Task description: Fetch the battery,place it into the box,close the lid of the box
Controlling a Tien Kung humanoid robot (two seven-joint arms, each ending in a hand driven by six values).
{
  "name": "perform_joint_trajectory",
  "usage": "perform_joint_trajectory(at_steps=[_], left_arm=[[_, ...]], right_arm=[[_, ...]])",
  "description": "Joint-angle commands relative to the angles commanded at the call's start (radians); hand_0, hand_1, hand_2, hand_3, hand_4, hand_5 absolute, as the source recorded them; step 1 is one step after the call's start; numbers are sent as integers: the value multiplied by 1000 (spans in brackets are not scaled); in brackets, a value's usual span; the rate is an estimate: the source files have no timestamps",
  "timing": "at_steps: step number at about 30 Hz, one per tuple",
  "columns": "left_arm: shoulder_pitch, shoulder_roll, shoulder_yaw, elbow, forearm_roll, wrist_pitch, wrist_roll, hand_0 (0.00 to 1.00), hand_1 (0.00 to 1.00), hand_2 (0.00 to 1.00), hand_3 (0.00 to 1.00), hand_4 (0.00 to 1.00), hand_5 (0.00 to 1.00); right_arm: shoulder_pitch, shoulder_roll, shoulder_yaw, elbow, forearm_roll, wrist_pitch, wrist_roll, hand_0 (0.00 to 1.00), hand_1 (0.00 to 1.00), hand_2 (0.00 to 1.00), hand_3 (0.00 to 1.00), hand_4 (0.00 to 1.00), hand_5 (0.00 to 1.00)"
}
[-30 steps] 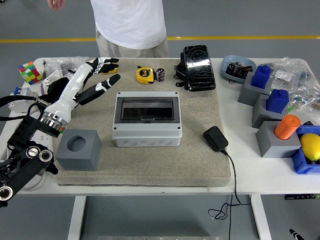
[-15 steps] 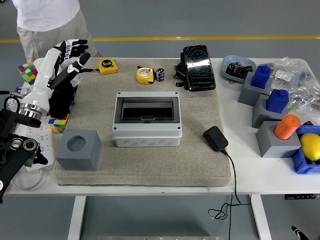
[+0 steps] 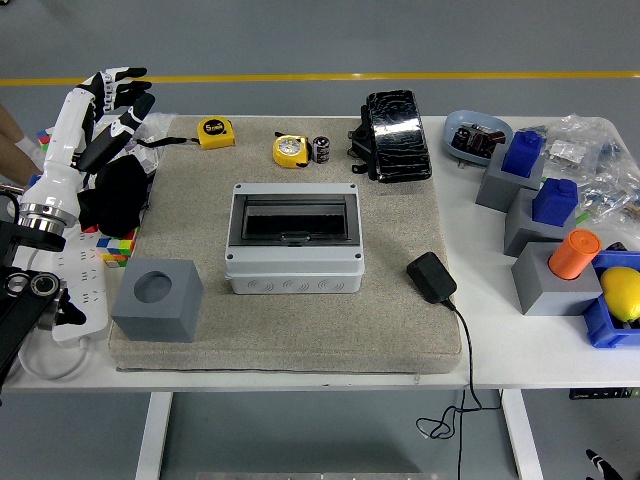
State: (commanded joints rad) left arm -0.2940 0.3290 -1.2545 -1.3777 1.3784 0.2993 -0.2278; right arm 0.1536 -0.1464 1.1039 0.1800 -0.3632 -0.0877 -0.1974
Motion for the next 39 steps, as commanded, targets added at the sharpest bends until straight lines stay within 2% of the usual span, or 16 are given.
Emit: perform_joint_trajectory(at_steps=[18,39], left_arm=[[-4,-12,-52,-1,-14,-2,-7,652,688,715,744,998,806],[-3,-18,-73,1,-12,-5,-3,652,685,710,741,998,773]], right_arm=[[8,-8,1,0,0,8,1,673,679,684,575,996,492],[12,-11,-2,0,0,8,3,673,679,684,574,995,493]])
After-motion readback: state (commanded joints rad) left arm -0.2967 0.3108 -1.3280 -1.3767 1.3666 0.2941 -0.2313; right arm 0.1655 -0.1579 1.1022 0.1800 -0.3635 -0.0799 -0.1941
